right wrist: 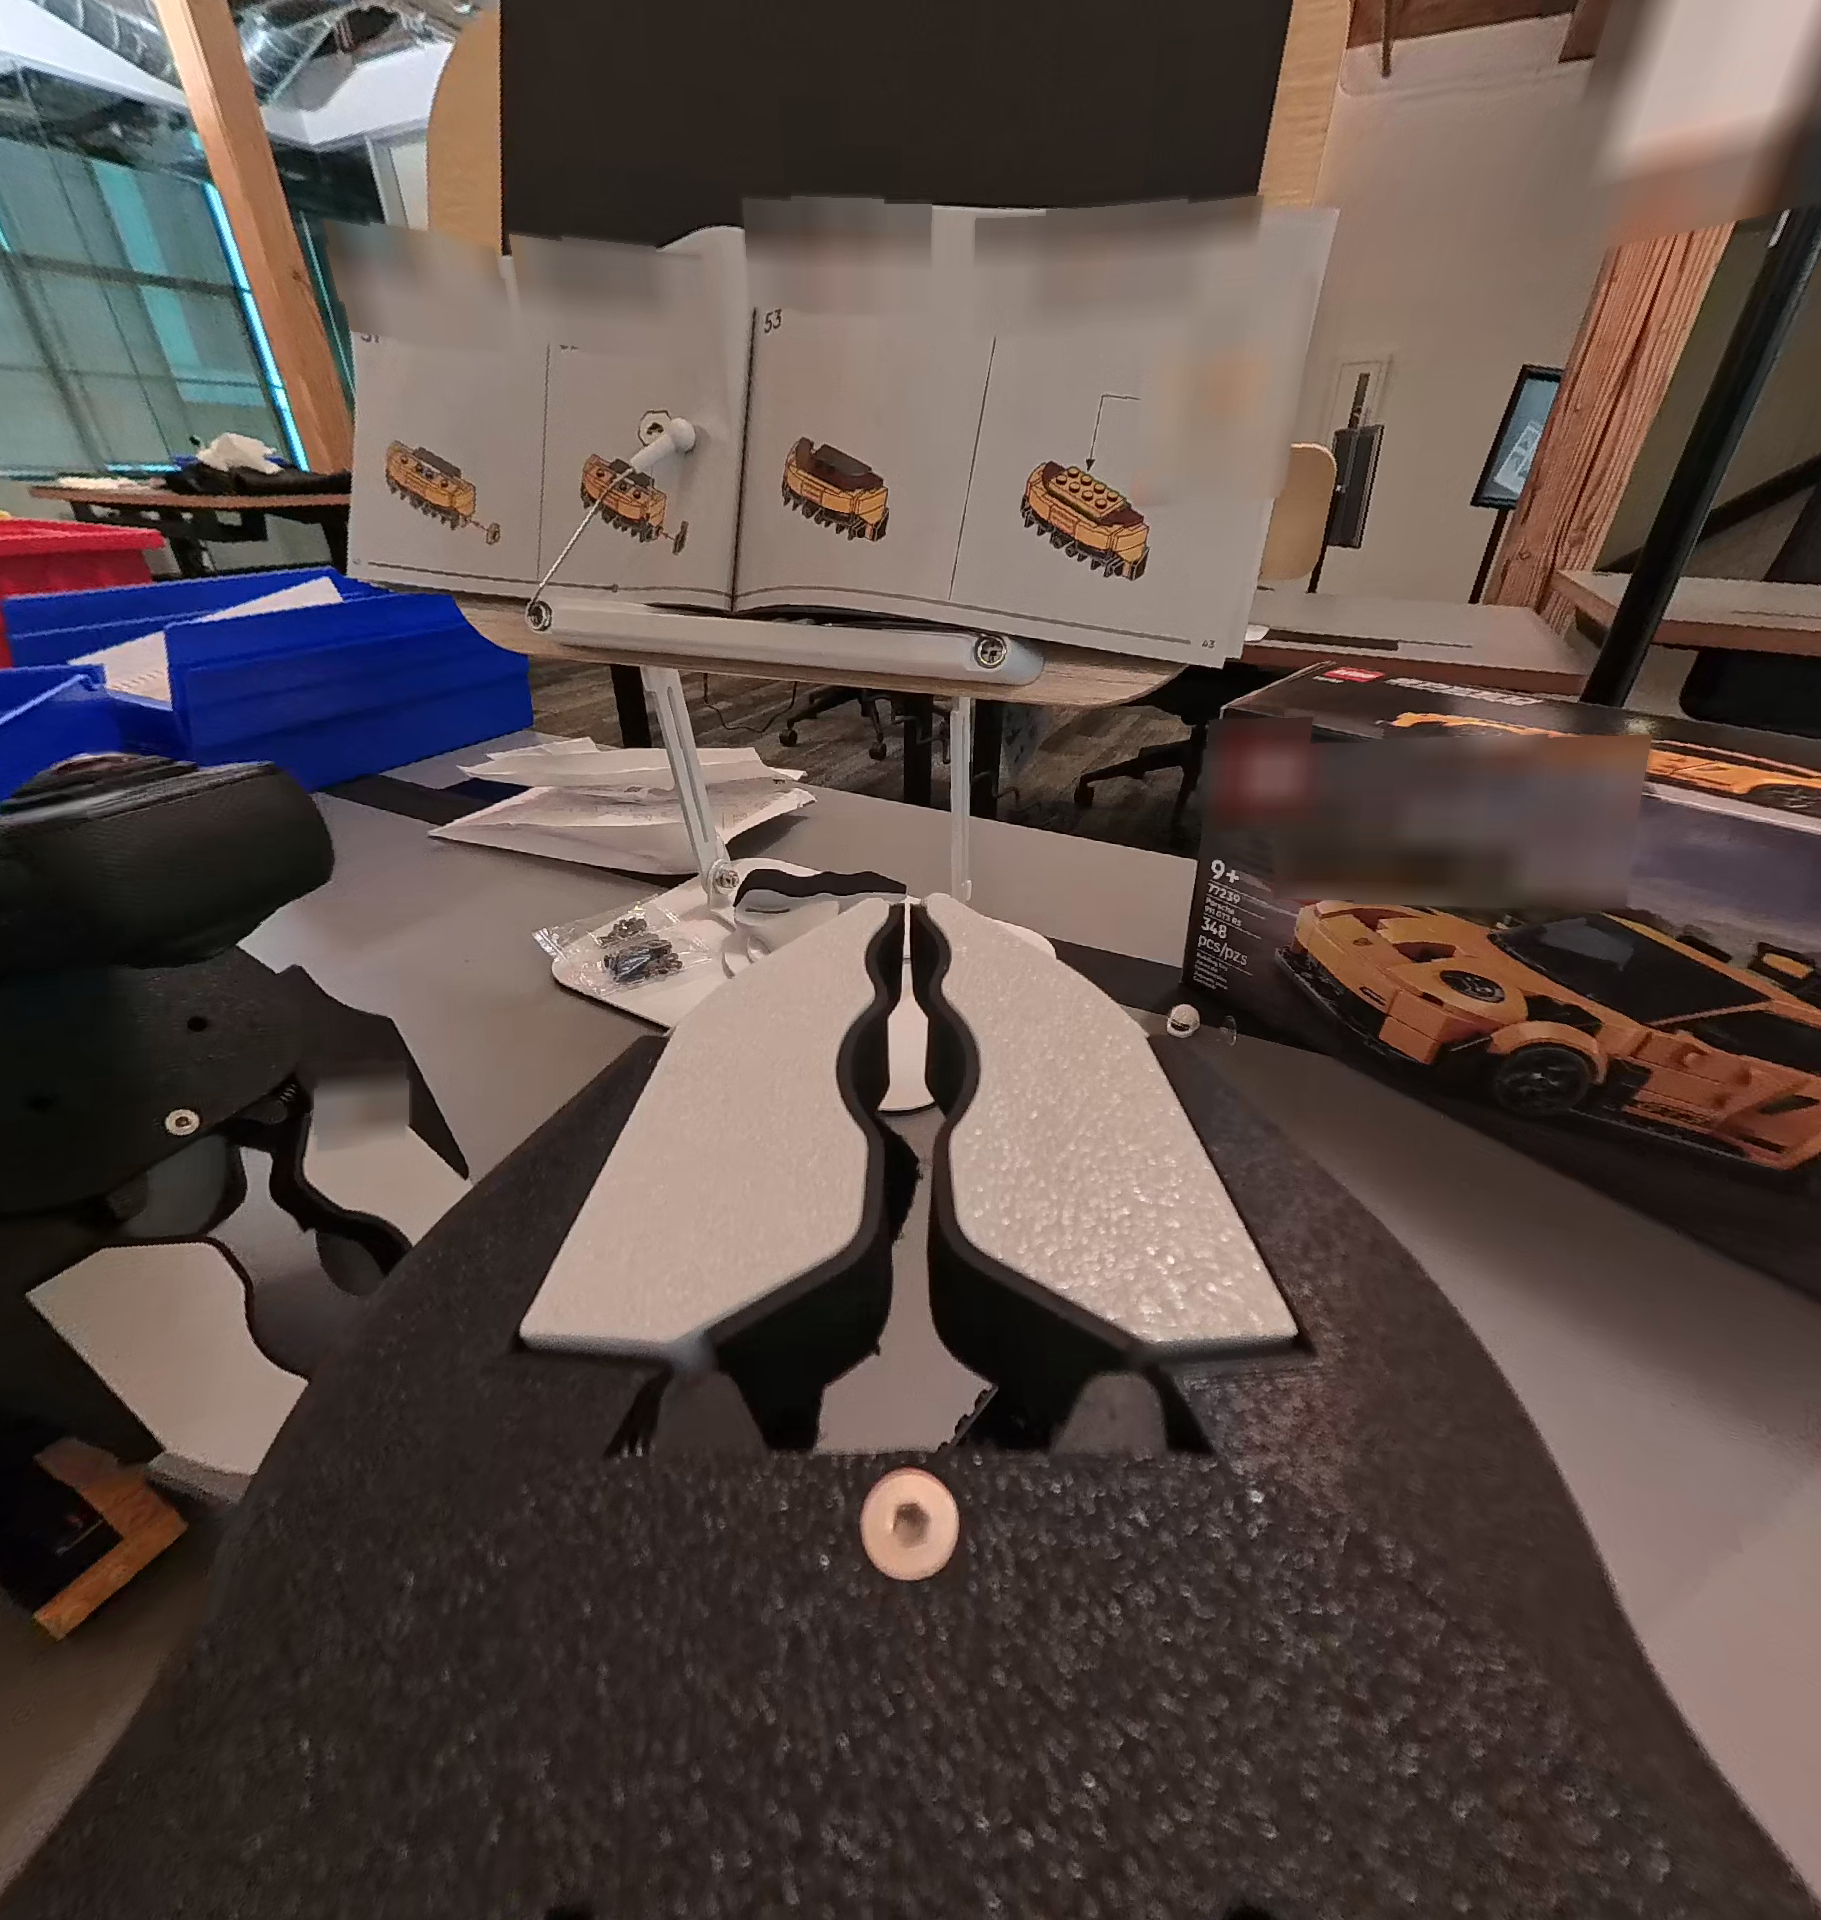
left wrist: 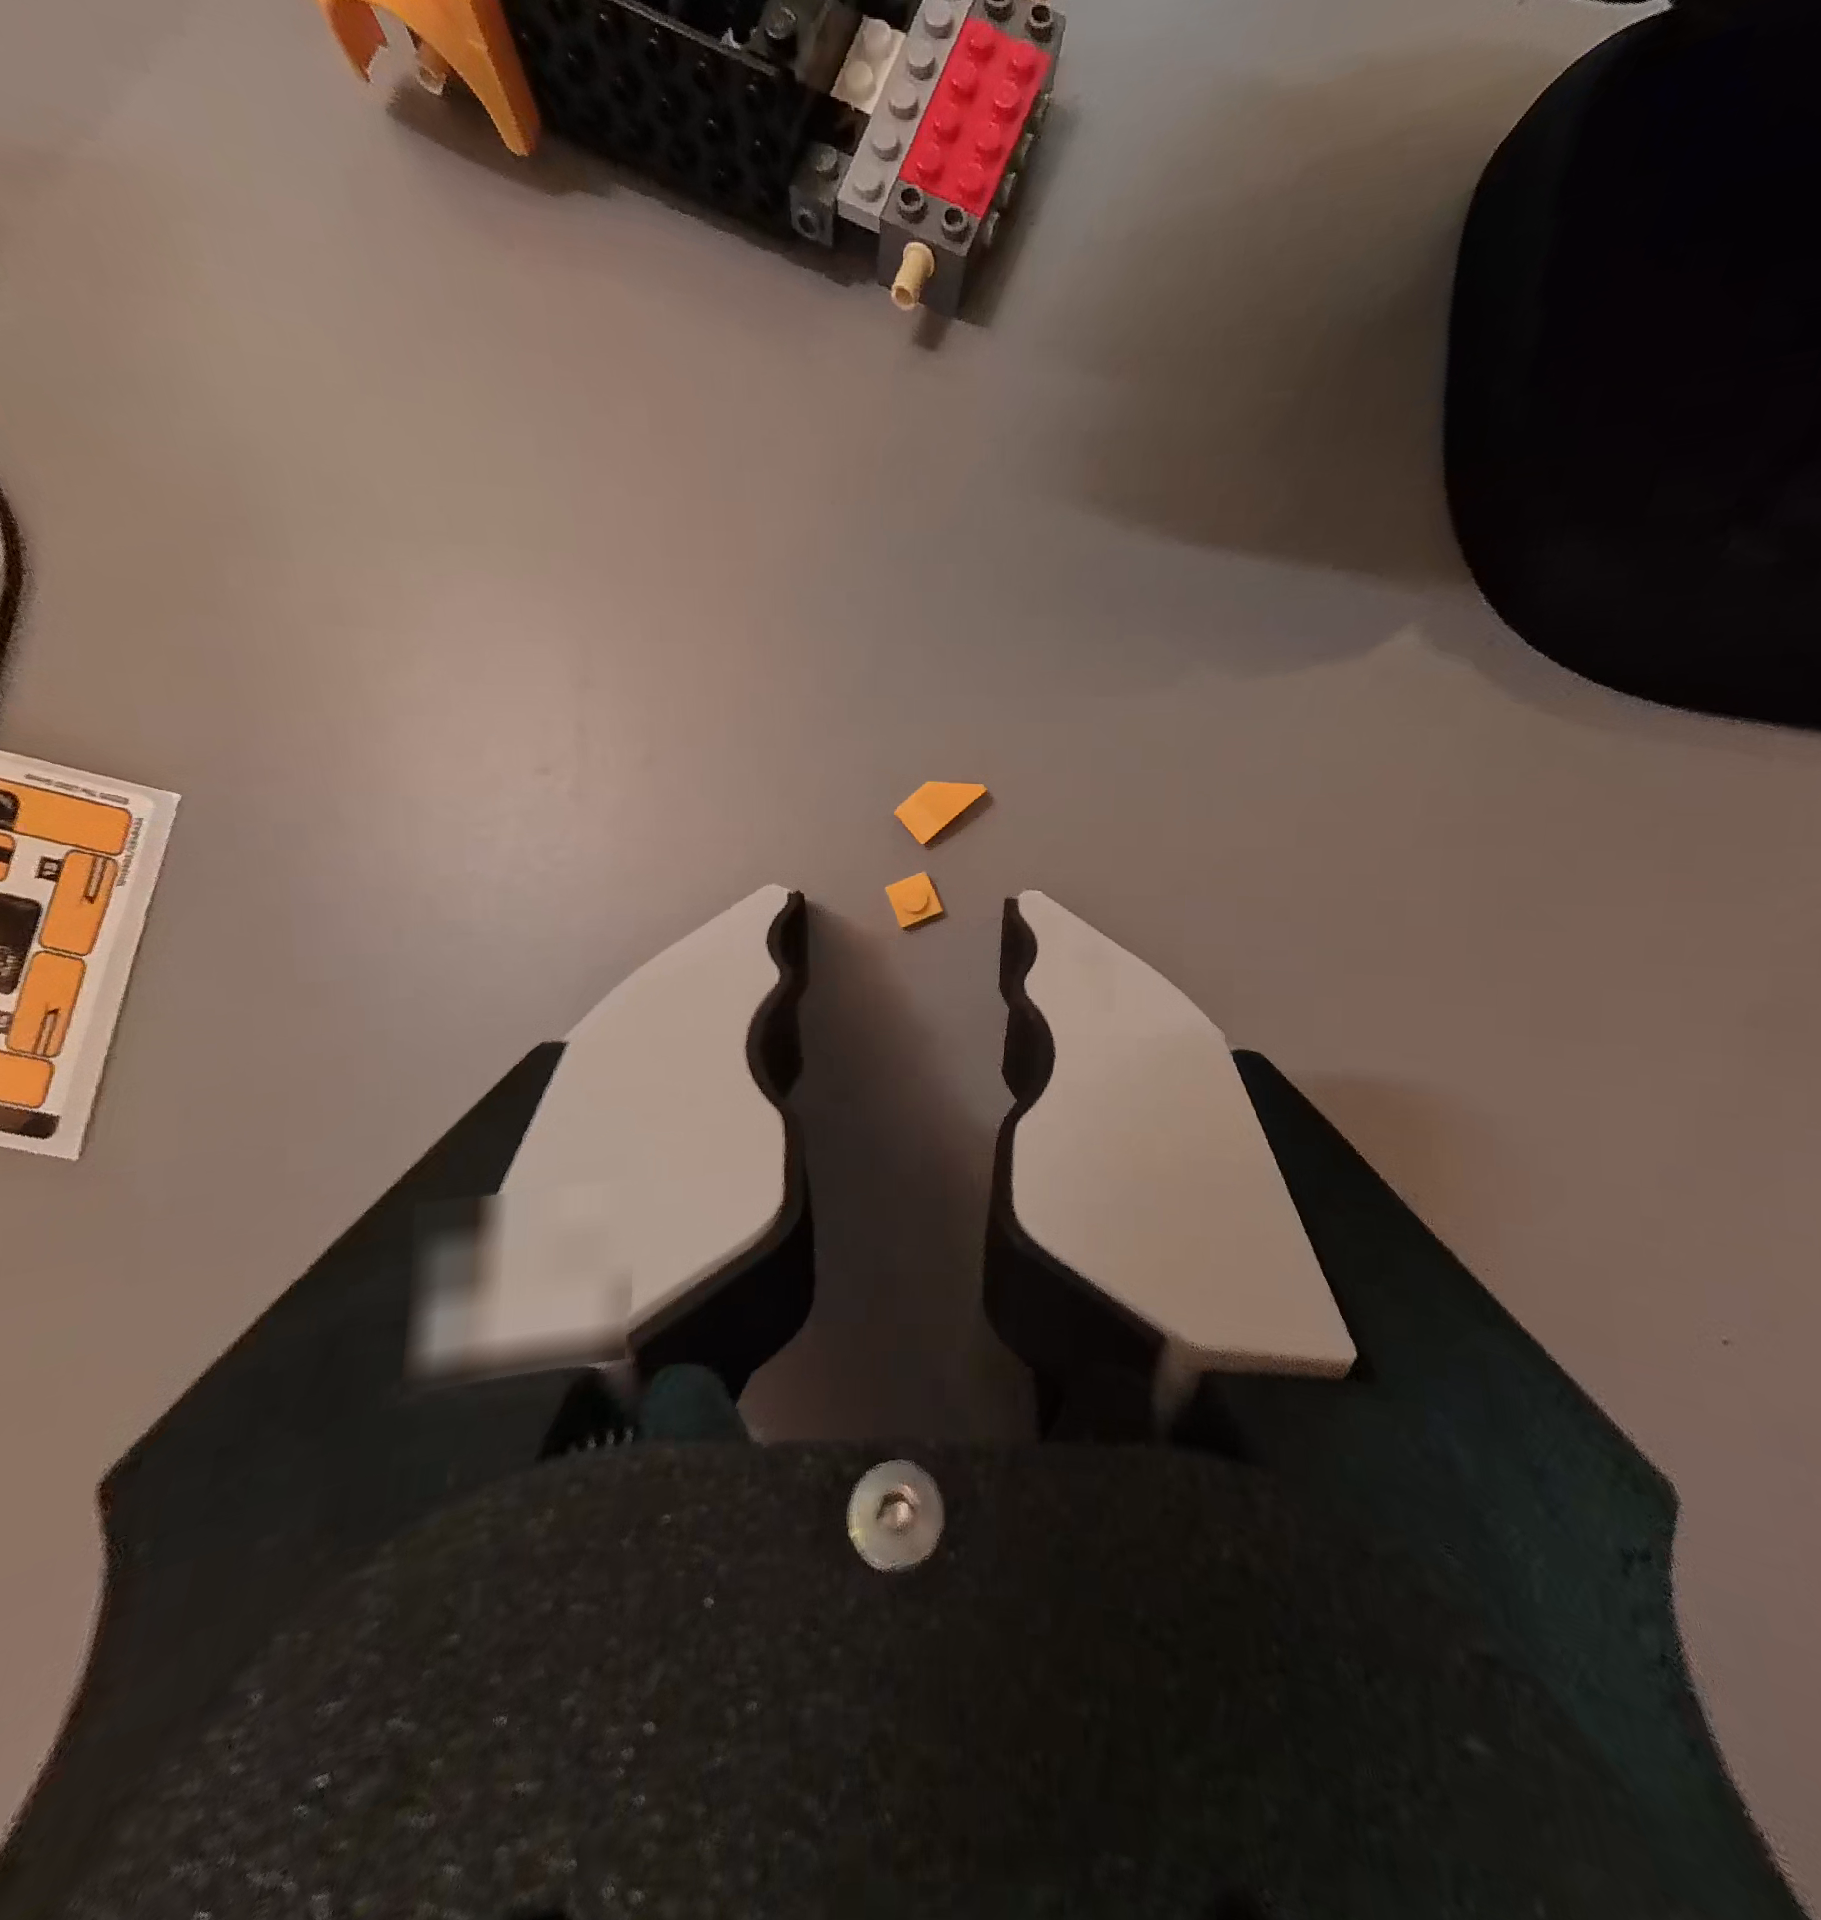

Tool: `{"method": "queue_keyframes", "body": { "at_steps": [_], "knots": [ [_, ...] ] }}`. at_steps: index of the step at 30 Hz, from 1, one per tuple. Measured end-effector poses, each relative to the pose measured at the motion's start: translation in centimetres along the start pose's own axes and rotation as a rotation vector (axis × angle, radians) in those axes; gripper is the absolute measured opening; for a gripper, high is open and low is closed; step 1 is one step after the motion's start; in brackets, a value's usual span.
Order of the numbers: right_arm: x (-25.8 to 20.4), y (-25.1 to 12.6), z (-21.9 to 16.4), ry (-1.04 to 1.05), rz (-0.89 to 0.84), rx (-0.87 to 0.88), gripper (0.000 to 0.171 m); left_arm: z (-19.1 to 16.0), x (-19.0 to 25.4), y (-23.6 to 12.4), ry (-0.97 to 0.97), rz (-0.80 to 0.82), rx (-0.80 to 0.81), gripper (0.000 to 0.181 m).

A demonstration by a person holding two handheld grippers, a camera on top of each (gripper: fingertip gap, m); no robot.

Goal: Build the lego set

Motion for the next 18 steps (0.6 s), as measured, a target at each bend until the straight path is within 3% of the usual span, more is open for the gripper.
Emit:
{"method": "queue_keyframes", "body": {
  "at_steps": [11, 18],
  "knots": [
    [0.0, -0.1, 0.1, -0.007, -0.002, 0.003, 0.001, -0.4, -0.3, -0.6, 0.048, 0.024, 0.017, 0.043],
    [0.1, -0.1, 0.0, -0.009, -0.007, 0.001, 0.001, -0.2, 0.1, -1.2, 0.067, 0.038, 0.078, 0.035]
  ]
}}
Point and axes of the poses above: each gripper's, where its closed fingertips meet, y out along the fingers, z out of its top, x = y × z across the jaws, the point moved 9 cm from there along -y, back along the fingers, and after that the axes turned 2 degrees about x, right-handed, at the moved point
